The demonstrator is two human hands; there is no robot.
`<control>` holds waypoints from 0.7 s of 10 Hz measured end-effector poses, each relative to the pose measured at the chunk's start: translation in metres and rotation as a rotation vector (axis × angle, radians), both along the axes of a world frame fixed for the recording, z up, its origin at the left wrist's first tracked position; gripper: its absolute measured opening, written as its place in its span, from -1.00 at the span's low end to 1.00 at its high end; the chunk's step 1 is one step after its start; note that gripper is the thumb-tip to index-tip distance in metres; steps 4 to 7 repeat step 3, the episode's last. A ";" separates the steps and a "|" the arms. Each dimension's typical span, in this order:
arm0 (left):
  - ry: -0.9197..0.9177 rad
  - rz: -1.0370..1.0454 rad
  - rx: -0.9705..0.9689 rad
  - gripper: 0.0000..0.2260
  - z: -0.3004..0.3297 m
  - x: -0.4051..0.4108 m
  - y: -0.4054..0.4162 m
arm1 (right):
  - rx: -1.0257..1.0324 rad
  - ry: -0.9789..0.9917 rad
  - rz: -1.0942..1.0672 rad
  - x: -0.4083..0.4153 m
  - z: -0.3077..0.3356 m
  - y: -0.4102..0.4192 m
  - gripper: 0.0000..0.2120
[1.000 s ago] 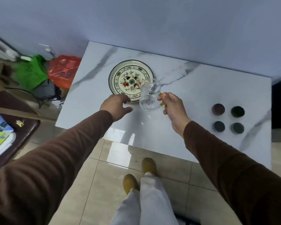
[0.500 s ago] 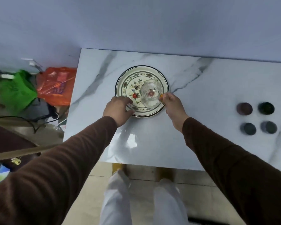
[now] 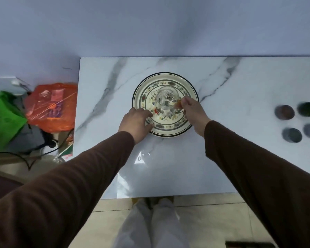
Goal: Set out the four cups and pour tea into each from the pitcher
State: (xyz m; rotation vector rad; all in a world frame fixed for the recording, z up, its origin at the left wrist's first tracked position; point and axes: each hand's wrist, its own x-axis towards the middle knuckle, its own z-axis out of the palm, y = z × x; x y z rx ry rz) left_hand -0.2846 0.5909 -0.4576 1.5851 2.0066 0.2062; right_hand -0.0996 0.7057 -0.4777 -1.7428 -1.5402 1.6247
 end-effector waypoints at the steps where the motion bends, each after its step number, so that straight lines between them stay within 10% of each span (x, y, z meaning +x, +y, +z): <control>1: 0.000 -0.007 0.004 -0.65 0.000 -0.001 0.001 | -0.018 -0.001 0.002 0.000 0.002 0.000 -0.72; 7: -0.012 -0.001 -0.001 -0.66 0.009 0.000 0.002 | -0.018 -0.008 0.011 0.005 0.012 0.002 -0.84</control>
